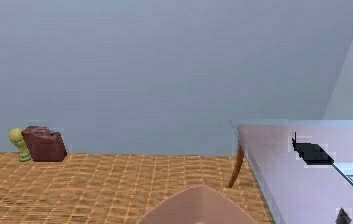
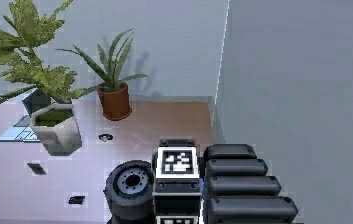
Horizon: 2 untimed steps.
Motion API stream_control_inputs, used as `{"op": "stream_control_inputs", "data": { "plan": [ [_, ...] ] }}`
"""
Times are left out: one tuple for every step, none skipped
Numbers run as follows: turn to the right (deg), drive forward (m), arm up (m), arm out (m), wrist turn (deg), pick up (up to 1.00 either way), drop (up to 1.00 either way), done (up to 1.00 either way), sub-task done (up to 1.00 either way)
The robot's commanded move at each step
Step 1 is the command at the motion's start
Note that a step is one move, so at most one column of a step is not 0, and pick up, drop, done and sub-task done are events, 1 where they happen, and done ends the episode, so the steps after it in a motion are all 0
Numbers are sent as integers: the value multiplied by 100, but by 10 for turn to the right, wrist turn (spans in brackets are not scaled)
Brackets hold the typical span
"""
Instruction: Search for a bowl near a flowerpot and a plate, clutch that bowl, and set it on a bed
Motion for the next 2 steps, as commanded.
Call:
{"op": "stream_control_inputs", "data": {
  "plan": [
    [-60,0,0,0,0,0,0,0,0],
    [0,65,0,0,0,0,0,0,0]
  ]
}}
